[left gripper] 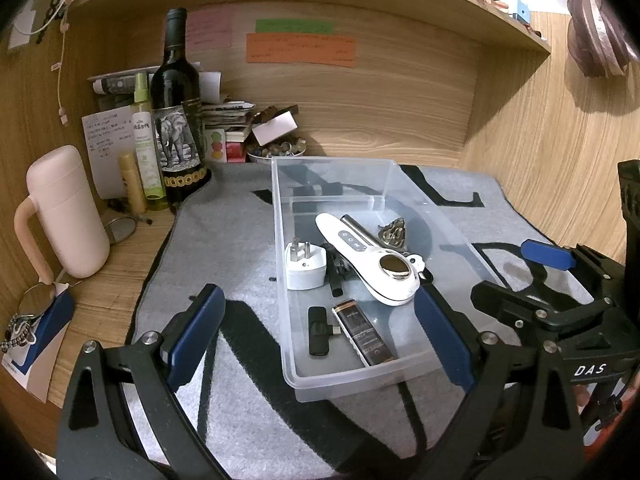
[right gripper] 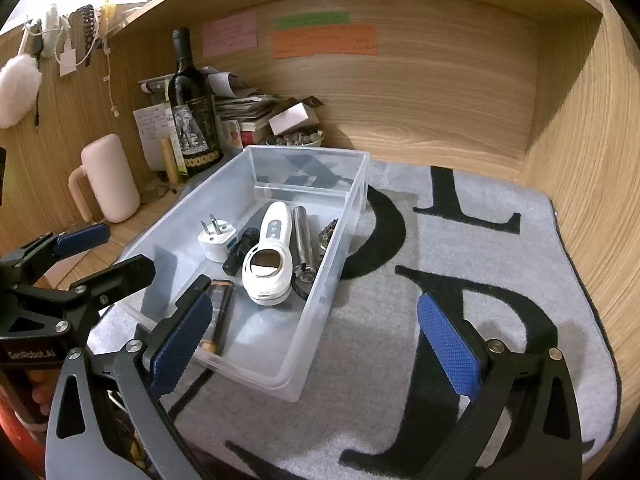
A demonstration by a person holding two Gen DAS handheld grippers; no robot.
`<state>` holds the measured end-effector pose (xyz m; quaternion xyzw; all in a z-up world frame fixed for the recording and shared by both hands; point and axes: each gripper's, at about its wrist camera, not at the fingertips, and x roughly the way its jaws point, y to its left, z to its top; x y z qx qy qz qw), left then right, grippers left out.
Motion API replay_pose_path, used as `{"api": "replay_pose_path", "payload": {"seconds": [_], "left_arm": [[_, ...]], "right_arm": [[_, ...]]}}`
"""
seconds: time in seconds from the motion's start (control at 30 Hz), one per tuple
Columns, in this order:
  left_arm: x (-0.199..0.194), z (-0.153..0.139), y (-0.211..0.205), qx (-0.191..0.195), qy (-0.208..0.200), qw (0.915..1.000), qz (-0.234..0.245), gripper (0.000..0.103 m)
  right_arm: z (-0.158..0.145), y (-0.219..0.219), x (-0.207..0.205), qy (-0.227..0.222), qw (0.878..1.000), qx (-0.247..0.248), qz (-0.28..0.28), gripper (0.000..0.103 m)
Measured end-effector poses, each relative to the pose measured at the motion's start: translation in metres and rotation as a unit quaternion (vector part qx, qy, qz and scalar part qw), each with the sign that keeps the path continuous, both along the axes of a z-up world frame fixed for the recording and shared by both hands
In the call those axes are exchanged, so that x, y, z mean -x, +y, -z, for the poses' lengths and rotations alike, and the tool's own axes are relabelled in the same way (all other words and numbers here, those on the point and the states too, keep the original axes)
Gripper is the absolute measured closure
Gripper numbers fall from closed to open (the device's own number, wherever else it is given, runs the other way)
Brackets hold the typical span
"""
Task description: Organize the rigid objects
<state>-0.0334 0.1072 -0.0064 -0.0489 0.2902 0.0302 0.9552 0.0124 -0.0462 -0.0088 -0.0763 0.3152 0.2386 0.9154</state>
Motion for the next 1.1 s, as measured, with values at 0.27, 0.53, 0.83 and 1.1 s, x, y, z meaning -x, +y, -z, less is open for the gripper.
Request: {"api": "replay_pose_path", "payload": {"seconds": [0.27,0.53,0.83,1.1], "left_arm": [[-0.001,0.0003,0.0002,0.0,0.001,1.0,0.0,0.006],[-0.0011,0.0001,0.0007,0.001,0.001,1.0,0.0,0.006],[-0.0019,0.001,0.0018,0.007,0.002,1.0,0.0,0.006],[-0.0044,0.0018,0.0012,0.008,0.006,0.9999,0.0,0.006]], "right_arm": [[0.0005,0.001,-0.0003,0.003,1.0,-0.004,0.003,0.0],[-0.0012,0.0037,0.0016,0.0,1.0,-0.002,0.001,0.0],[-0.002,0.0047,0.002,-0.001,1.0,-0.002,0.002,0.0],[-0.0016,0.0052,0.0021,0.0,1.0,-0.003,0.002,0.0]]}}
